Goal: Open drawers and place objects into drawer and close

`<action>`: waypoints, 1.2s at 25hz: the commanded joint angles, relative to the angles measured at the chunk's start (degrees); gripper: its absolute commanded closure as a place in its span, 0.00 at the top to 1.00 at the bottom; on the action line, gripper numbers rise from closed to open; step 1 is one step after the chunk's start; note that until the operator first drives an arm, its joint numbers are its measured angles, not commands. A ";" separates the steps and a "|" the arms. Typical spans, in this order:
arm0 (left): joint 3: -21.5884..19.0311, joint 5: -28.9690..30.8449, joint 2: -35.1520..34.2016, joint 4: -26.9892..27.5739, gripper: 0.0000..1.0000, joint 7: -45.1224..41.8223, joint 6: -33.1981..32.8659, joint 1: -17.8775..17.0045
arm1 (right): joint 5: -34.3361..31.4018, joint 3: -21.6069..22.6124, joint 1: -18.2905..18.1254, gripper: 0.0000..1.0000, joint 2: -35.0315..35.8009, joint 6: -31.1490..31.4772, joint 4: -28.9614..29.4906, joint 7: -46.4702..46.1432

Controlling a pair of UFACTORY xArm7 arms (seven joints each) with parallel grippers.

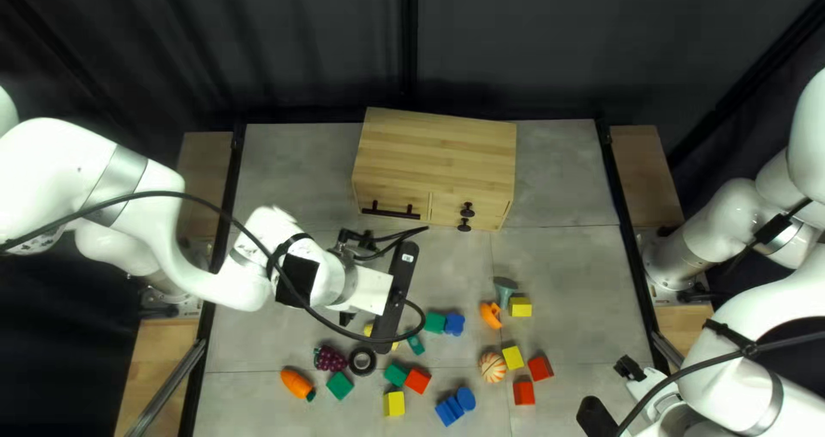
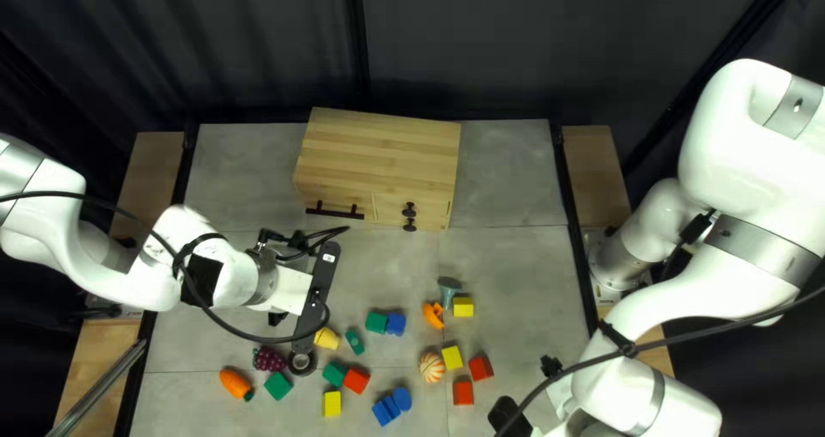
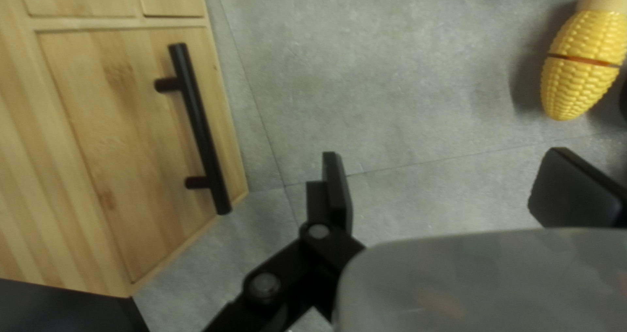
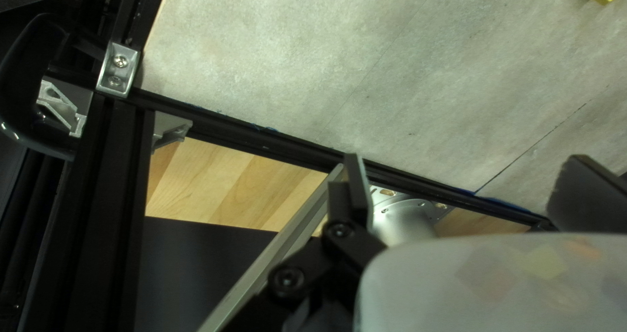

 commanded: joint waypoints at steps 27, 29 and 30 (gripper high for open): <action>-0.28 22.47 17.04 11.85 1.00 -20.14 16.75 -1.93 | 0.00 0.00 0.00 1.00 0.00 0.00 0.00 0.00; -0.17 24.06 17.37 11.48 1.00 -22.07 16.76 -2.27 | 0.00 0.00 0.00 1.00 0.00 0.00 0.00 0.00; -0.09 25.03 17.61 11.38 1.00 -23.14 16.88 -2.46 | 0.00 0.00 0.00 1.00 0.00 0.00 0.00 0.00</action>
